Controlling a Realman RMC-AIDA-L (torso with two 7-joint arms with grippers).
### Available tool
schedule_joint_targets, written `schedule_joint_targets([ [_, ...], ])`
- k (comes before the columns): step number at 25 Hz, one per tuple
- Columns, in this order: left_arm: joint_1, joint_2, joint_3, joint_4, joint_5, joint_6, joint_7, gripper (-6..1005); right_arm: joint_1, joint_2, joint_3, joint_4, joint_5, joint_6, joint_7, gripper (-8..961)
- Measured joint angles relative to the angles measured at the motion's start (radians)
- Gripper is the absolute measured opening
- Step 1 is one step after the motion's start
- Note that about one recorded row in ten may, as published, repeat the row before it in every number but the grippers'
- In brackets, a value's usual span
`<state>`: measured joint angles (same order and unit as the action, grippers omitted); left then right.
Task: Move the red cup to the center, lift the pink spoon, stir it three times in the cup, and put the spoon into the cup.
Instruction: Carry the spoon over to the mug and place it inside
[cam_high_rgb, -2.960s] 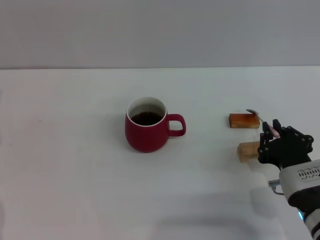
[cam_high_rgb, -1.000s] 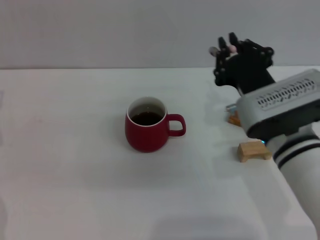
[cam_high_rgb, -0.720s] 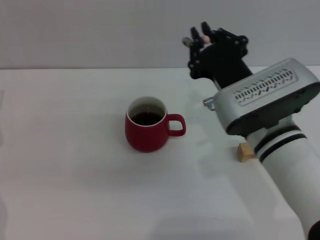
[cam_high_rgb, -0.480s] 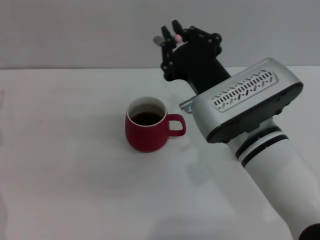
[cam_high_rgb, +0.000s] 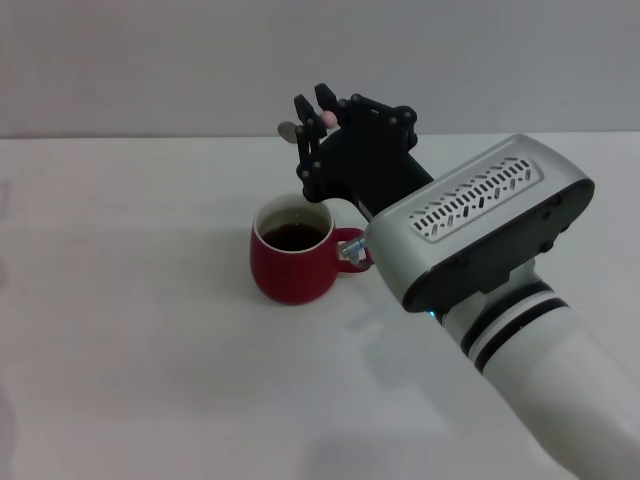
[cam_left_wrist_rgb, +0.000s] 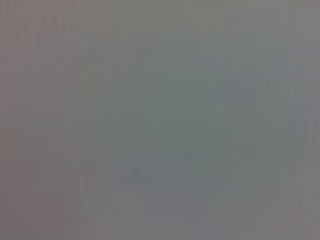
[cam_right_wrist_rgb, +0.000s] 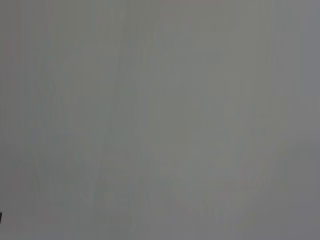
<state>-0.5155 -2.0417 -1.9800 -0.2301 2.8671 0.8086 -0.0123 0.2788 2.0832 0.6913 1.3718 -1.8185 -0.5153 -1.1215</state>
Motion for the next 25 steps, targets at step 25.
schedule_joint_targets([
  [25, 0.000, 0.000, 0.008, 0.006, 0.005, -0.003, 0.004, 843, -0.012, -0.008, -0.044, 0.097, 0.412, 0.017, -0.334, 135],
])
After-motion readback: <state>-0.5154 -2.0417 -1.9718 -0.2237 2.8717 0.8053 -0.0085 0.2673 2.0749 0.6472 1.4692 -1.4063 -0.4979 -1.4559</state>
